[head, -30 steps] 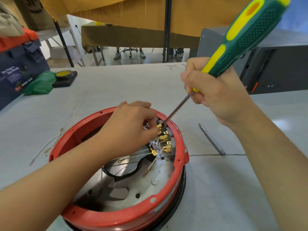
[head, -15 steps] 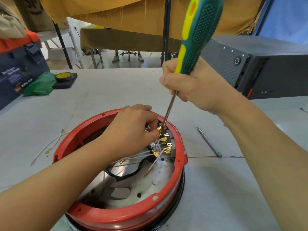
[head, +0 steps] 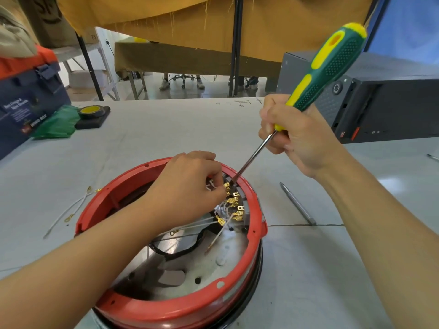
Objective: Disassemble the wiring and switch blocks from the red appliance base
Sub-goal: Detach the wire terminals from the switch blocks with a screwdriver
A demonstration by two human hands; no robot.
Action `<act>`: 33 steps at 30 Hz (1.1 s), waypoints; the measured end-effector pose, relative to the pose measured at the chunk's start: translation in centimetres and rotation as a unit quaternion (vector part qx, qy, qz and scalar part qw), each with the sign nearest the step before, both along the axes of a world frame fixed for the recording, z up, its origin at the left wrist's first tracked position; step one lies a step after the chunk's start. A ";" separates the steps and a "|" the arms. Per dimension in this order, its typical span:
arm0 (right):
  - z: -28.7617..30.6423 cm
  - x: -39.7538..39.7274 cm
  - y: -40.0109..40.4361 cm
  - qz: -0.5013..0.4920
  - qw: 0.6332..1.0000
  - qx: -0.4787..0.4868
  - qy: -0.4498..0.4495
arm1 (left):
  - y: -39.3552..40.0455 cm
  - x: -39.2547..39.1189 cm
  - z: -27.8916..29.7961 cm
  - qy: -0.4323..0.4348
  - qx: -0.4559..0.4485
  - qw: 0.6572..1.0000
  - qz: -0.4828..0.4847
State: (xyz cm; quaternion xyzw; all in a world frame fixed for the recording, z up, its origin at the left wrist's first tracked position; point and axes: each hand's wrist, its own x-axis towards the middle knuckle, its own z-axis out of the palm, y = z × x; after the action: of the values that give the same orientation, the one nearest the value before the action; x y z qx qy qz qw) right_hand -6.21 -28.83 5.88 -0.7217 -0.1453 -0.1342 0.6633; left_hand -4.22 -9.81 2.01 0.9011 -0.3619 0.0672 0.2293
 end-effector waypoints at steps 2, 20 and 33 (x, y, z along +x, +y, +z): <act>-0.1 -0.1 0.0 -0.004 1.000 0.005 -0.002 | 0.0 0.0 0.0 0.000 0.000 1.000 0.000; 1.0 -2.0 1.6 -0.010 0.976 -0.192 -0.098 | 0.0 0.0 0.0 -0.005 0.001 1.000 -0.003; -1.5 -2.0 0.6 -0.073 0.996 0.042 -0.028 | 0.1 0.0 0.0 -0.001 0.000 1.000 -0.005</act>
State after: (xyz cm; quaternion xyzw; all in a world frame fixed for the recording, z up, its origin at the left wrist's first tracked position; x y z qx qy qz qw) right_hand -8.25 -28.21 4.39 -0.6978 -0.1049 -0.2083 0.6773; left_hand -4.21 -9.73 1.99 0.8992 -0.3667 0.0672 0.2288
